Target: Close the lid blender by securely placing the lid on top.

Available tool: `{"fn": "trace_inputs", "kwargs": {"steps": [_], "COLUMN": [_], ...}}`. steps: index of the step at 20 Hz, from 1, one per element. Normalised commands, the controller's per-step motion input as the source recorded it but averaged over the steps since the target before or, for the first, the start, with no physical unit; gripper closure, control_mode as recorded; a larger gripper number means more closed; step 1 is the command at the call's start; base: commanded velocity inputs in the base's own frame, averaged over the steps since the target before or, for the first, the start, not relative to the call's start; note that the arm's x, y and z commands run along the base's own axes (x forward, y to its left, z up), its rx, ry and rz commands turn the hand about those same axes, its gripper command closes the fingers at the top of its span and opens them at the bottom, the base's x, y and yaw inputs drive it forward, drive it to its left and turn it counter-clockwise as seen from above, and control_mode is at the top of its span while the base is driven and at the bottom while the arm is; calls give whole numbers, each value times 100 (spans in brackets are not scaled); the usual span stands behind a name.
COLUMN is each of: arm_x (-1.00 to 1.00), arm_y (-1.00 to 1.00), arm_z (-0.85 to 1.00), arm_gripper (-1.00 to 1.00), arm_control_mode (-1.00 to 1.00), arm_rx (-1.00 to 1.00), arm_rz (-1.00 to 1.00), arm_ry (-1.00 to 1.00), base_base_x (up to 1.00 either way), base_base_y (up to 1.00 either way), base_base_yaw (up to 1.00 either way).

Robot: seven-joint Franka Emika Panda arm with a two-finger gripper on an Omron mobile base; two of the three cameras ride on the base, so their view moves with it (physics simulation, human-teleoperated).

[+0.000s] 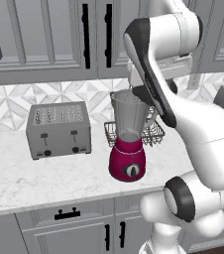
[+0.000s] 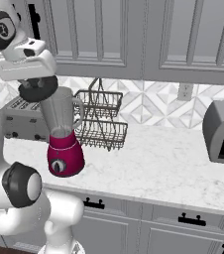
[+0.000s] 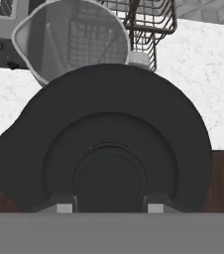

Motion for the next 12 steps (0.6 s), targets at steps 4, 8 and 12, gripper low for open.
{"fn": "trace_inputs", "kwargs": {"steps": [4,8,12], "arm_x": [63,58,57], "arm_y": [0,0,0], "arm_z": [-71,-62,1], "arm_gripper": [100,100,100], "arm_control_mode": [-100,-100,-100], "arm_rx": [0,5,7], "arm_rz": [0,0,0], "arm_ry": [0,2,0], "base_base_x": [0,0,0], "base_base_y": [0,0,0], "base_base_yaw": [0,0,0]}}
